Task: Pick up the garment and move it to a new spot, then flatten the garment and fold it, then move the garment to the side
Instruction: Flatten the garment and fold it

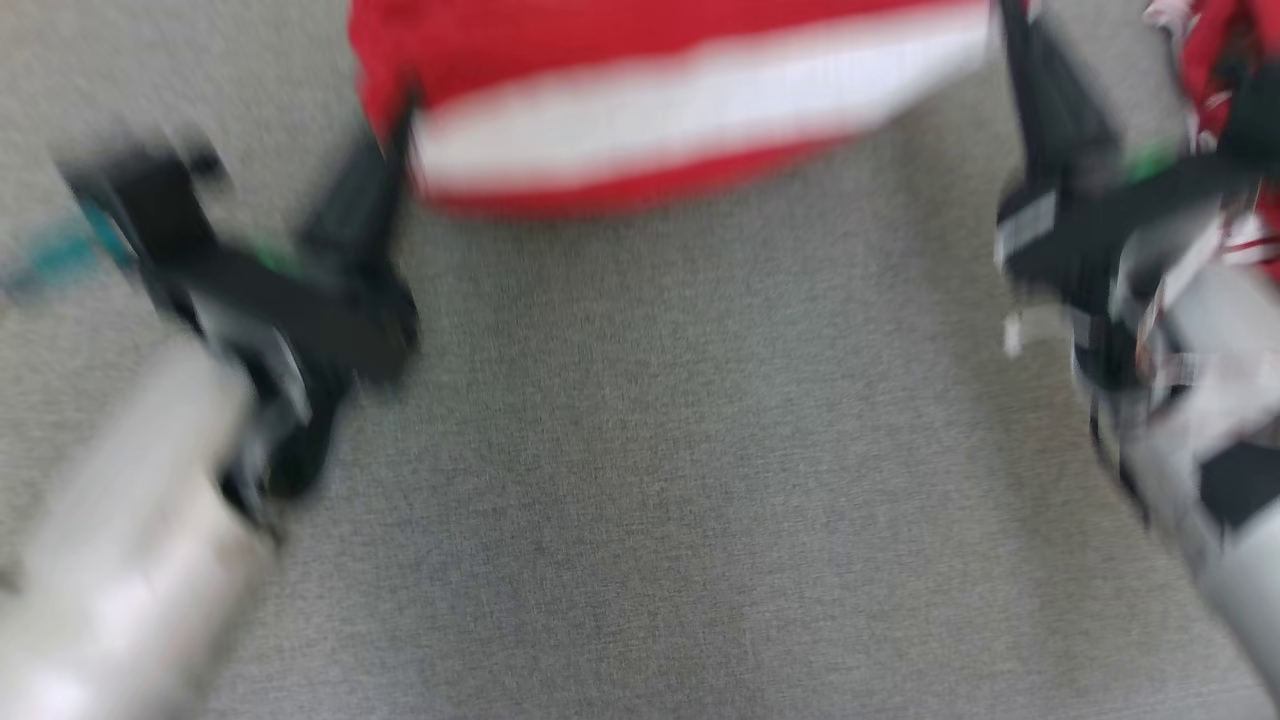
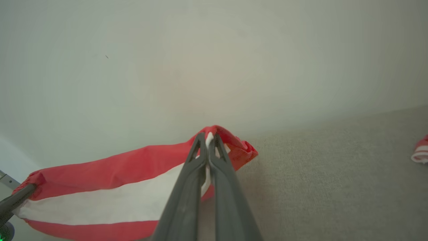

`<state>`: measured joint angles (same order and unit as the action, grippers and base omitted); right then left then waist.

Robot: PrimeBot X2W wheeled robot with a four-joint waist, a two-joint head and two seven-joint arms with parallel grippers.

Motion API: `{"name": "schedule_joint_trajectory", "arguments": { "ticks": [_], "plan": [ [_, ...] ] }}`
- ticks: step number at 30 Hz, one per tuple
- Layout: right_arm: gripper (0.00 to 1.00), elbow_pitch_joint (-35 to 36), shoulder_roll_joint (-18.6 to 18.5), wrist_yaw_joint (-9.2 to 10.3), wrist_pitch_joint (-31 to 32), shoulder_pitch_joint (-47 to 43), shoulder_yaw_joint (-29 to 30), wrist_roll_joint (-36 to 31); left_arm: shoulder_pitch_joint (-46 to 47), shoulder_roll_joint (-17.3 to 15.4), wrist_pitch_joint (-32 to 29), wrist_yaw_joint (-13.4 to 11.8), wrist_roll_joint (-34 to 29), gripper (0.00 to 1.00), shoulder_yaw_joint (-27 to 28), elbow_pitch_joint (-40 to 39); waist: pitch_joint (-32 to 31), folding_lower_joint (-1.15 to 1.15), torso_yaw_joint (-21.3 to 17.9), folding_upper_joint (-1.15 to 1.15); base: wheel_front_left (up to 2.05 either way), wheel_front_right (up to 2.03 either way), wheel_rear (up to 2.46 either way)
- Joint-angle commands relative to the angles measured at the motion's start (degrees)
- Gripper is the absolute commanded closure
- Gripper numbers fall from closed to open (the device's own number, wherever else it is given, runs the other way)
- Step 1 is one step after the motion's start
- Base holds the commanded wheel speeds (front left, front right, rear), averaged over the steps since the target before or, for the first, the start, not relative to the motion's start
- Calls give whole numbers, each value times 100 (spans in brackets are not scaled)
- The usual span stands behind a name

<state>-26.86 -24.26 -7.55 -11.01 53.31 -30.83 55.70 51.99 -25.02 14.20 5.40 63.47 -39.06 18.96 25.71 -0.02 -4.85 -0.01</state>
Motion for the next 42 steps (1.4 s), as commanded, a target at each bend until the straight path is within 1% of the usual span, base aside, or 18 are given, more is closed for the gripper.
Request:
{"name": "schedule_joint_trajectory", "arguments": {
  "ticks": [1,5,7,8,10,12,14,17,21,24,28,31,34,38,42],
  "plan": [
    [100,156,-100,16,-42,-401,-28,47,-395,-35,55,-77,-62,100,-32,-172,-514,2,-19,1,0,0,0],
    [100,549,-298,16,-89,-1584,79,153,-1512,-80,91,-305,-275,100,-12,-709,-819,2,-14,1,0,0,0],
    [100,691,-351,16,-102,-2125,183,214,-2044,-39,94,-330,-362,100,-34,-944,-950,2,0,1,0,0,0],
    [100,744,-365,16,-109,-2393,248,238,-2293,-10,97,-381,-405,100,49,-1039,-1013,2,7,1,0,0,0],
    [100,862,-407,16,-113,-2886,335,148,-2775,57,97,-394,-491,100,124,-1188,-1122,2,21,1,0,0,0],
    [100,966,-344,16,-120,-3378,491,183,-3202,111,98,-413,-648,100,157,-1279,-1226,2,37,1,0,0,0],
    [100,1081,-323,16,-121,-3801,636,78,-3565,195,96,-433,-744,100,251,-1327,-1320,2,50,1,0,0,0],
    [100,1267,-203,16,-86,-4442,867,-35,-4068,319,93,-384,-932,100,305,-1361,-1441,2,71,1,0,0,0],
    [100,1631,-11,16,42,-5189,1237,-227,-4465,450,94,-316,-1157,100,291,-1340,-1551,2,122,1,0,0,0],
    [100,1895,163,16,180,-5533,1625,-380,-4586,512,95,-264,-1321,100,262,-1322,-1559,2,127,1,0,0,0],
    [100,2230,342,16,443,-5575,2060,-553,-4524,600,95,-194,-1464,100,394,-1411,-1555,2,143,1,0,0,0],
    [100,2386,421,16,688,-5326,2331,-672,-4414,679,95,-133,-1602,100,428,-1484,-1542,2,206,1,0,0,0],
    [100,2420,482,16,849,-5105,2465,-716,-4307,749,94,-81,-1661,100,424,-1528,-1503,2,283,1,0,0,0],
    [100,2298,506,16,1177,-4434,2744,-783,-3948,941,95,-6,-1725,100,381,-1529,-1304,2,531,1,0,0,0],
    [100,1971,495,16,1523,-3529,2862,-889,-3483,1201,94,69,-1670,100,408,-1447,-1023,2,820,1,0,0,0]
  ]
}}
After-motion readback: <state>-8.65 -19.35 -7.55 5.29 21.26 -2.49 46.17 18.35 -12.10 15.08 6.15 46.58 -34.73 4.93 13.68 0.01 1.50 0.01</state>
